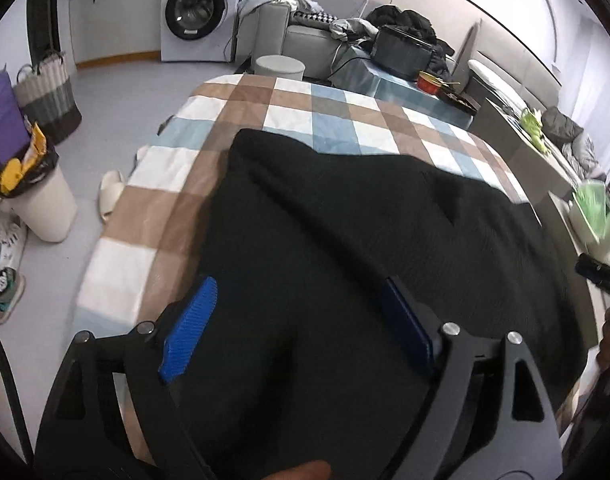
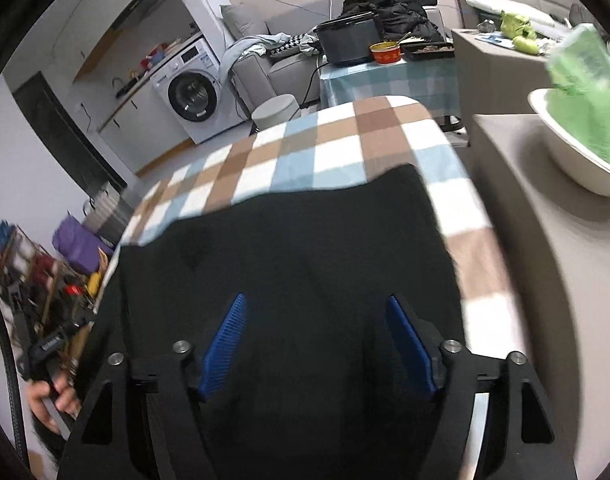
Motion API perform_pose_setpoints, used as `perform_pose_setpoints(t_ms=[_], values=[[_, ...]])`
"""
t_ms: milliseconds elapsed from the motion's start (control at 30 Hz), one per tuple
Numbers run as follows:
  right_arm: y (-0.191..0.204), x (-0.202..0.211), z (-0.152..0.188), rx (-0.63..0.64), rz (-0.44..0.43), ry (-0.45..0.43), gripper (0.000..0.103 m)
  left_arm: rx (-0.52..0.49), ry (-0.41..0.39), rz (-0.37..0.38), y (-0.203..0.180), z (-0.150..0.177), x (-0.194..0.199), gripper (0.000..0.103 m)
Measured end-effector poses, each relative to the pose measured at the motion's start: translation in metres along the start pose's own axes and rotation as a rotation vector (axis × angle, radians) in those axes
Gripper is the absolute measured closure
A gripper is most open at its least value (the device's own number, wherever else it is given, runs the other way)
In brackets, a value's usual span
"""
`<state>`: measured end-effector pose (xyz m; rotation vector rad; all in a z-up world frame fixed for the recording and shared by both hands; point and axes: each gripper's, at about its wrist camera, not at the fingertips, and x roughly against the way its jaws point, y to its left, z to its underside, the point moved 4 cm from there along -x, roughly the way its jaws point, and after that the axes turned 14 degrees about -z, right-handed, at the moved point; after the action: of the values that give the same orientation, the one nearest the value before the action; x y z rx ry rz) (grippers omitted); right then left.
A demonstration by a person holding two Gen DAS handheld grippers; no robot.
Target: Fold small clothes
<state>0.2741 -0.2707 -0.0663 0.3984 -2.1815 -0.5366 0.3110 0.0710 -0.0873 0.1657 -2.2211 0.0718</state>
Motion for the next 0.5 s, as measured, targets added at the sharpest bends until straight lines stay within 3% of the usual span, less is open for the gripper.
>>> perform_pose_setpoints(t_ms=[100, 367, 500], values=[[-0.001, 0.02, 0.018, 0.012, 0.017, -0.008, 0.019, -0.02, -0.02, -0.023, 0.009, 0.018, 0.02, 0.0], [0.01, 0.054, 0.068, 0.129, 0.058, 0.016, 0.018, 0.013, -0.007, -0.038, 0.036, 0.055, 0.038, 0.001], [-0.004, 0.059, 0.085, 0.094, 0.075, 0.028, 0.018, -0.005, 0.01, -0.082, 0.044, 0.066, 0.034, 0.004]])
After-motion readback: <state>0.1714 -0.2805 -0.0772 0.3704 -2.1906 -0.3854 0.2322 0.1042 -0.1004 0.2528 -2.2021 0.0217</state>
